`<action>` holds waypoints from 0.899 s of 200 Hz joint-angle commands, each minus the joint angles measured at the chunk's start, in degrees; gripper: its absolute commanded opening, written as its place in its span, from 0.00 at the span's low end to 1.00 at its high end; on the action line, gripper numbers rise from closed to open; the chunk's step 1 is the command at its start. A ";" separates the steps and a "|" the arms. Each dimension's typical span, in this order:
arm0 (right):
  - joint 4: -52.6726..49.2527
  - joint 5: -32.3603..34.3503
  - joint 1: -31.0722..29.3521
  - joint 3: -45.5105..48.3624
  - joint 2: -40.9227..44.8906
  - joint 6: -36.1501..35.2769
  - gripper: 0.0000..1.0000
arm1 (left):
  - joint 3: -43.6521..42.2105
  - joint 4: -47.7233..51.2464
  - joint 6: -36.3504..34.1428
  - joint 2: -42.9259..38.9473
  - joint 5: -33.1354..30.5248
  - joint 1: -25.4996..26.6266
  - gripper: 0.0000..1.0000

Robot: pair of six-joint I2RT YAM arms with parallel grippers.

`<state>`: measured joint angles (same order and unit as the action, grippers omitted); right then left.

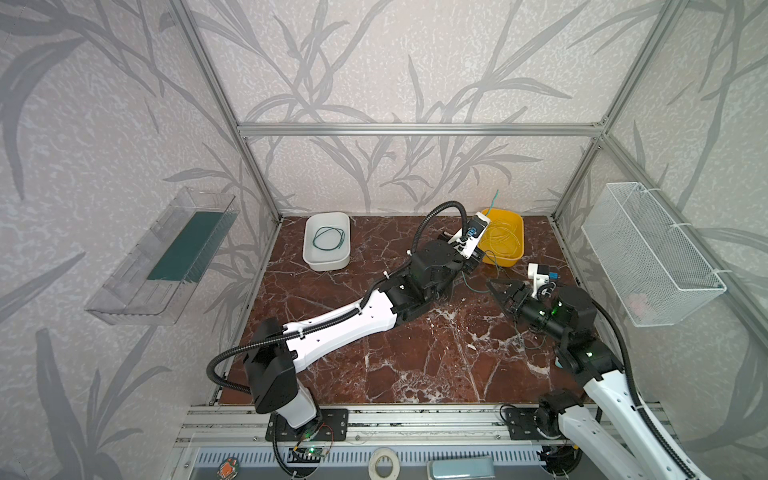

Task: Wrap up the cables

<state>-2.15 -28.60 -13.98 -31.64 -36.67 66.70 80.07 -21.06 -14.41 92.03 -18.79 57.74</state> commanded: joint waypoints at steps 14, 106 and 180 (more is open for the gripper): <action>5.60 -0.48 -0.01 3.77 3.33 10.18 0.74 | -1.43 -6.92 1.25 -1.60 -3.26 -0.06 0.00; 19.77 1.43 -6.06 0.52 -8.76 18.29 0.63 | -3.94 -9.50 2.90 -2.98 -3.89 -0.06 0.00; 21.02 7.38 -10.01 -0.86 -10.88 19.09 0.14 | -6.96 -12.38 4.61 -4.77 -3.72 -0.07 0.00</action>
<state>15.94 -23.51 -23.66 -30.59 -47.44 85.80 74.39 -30.55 -11.16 90.06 -22.46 57.67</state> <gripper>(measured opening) 0.179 0.048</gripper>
